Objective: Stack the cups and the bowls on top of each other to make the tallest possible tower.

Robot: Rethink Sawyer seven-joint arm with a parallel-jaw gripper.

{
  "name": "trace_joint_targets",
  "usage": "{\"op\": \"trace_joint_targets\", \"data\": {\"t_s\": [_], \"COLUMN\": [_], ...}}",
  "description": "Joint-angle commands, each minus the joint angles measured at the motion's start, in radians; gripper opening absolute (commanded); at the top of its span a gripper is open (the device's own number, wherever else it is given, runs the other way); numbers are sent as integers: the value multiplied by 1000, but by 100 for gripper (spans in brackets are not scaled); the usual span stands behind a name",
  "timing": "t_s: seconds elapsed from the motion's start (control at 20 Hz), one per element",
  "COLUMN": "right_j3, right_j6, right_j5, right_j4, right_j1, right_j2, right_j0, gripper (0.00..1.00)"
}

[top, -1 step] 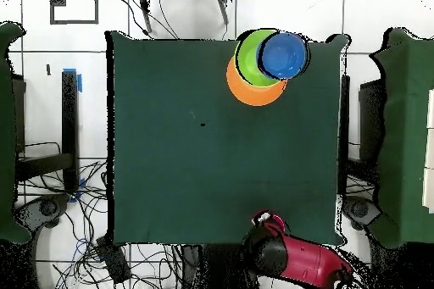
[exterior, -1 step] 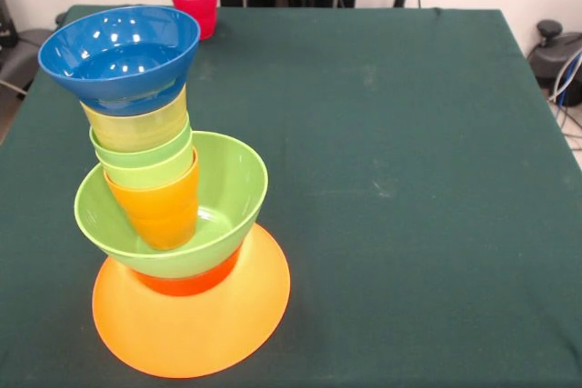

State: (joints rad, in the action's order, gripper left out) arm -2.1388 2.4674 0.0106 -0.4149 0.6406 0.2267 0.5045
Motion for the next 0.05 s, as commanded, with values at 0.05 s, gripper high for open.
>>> {"op": "trace_joint_targets", "data": {"t_s": [0.05], "right_j3": [2], "right_j6": [53], "right_j5": [-104], "right_j4": [-57], "right_j1": [-108], "right_j2": [-48], "right_j0": [2], "gripper": [100]}}
